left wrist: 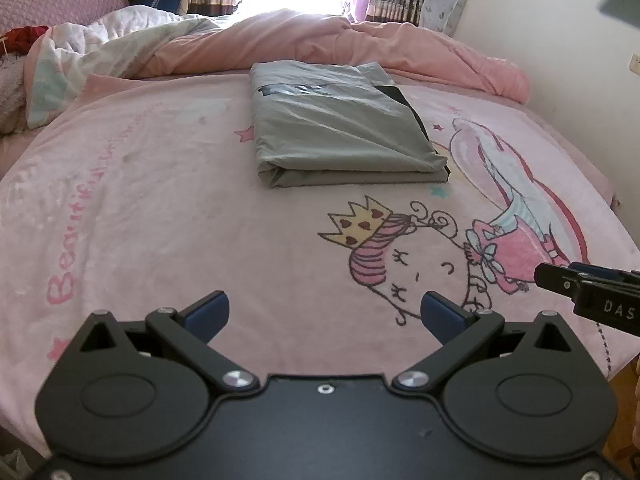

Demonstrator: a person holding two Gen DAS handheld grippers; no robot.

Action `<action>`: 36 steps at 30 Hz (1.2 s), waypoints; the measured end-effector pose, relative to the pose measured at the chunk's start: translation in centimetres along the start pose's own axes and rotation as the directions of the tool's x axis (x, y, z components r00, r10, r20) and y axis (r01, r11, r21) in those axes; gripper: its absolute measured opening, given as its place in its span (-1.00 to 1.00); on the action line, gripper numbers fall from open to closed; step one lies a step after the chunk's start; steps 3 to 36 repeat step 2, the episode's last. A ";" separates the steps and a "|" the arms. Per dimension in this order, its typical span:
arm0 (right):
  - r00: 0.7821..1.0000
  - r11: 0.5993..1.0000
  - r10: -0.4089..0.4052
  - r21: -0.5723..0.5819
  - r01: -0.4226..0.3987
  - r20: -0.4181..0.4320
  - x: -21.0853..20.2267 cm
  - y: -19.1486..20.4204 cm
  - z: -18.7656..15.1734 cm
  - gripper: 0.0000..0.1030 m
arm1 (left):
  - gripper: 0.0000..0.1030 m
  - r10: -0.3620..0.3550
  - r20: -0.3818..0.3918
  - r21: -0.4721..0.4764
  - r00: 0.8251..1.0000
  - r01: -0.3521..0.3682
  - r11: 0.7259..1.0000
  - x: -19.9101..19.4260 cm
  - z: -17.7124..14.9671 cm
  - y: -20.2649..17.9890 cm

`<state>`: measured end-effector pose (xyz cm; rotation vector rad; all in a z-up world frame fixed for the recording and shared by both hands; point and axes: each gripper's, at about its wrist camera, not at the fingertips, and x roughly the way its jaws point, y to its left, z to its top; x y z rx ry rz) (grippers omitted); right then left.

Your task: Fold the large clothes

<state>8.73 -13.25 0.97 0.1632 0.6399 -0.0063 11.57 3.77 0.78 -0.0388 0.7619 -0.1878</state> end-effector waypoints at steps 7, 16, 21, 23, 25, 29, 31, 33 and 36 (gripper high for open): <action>1.000 1.000 0.001 0.000 -0.001 0.000 0.0 0.0 0.0 0.18 | 1.00 -0.002 0.002 0.004 1.000 0.002 1.000 0.0 0.0 -0.1; 1.000 1.000 0.001 0.000 -0.001 0.000 0.0 0.0 0.0 0.18 | 1.00 -0.002 0.002 0.004 1.000 0.002 1.000 0.0 0.0 -0.1; 1.000 1.000 0.001 0.000 -0.001 0.000 0.0 0.0 0.0 0.18 | 1.00 -0.002 0.002 0.004 1.000 0.002 1.000 0.0 0.0 -0.1; 1.000 1.000 0.001 0.000 -0.001 0.000 0.0 0.0 0.0 0.18 | 1.00 -0.002 0.002 0.004 1.000 0.002 1.000 0.0 0.0 -0.1; 1.000 1.000 0.001 0.000 -0.001 0.000 0.0 0.0 0.0 0.18 | 1.00 -0.002 0.002 0.004 1.000 0.002 1.000 0.0 0.0 -0.1; 1.000 1.000 0.001 0.000 -0.001 0.000 0.0 0.0 0.0 0.18 | 1.00 -0.002 0.002 0.004 1.000 0.002 1.000 0.0 0.0 -0.1; 1.000 1.000 0.001 0.000 -0.001 0.000 0.0 0.0 0.0 0.18 | 1.00 -0.002 0.002 0.004 1.000 0.002 1.000 0.0 0.0 -0.1; 1.000 1.000 0.001 0.000 -0.001 0.000 0.0 0.0 0.0 0.18 | 1.00 -0.002 0.002 0.004 1.000 0.002 1.000 0.0 0.0 -0.1; 1.000 1.000 0.001 0.000 -0.001 0.000 0.0 0.0 0.0 0.18 | 1.00 -0.002 0.002 0.004 1.000 0.002 1.000 0.0 0.0 -0.1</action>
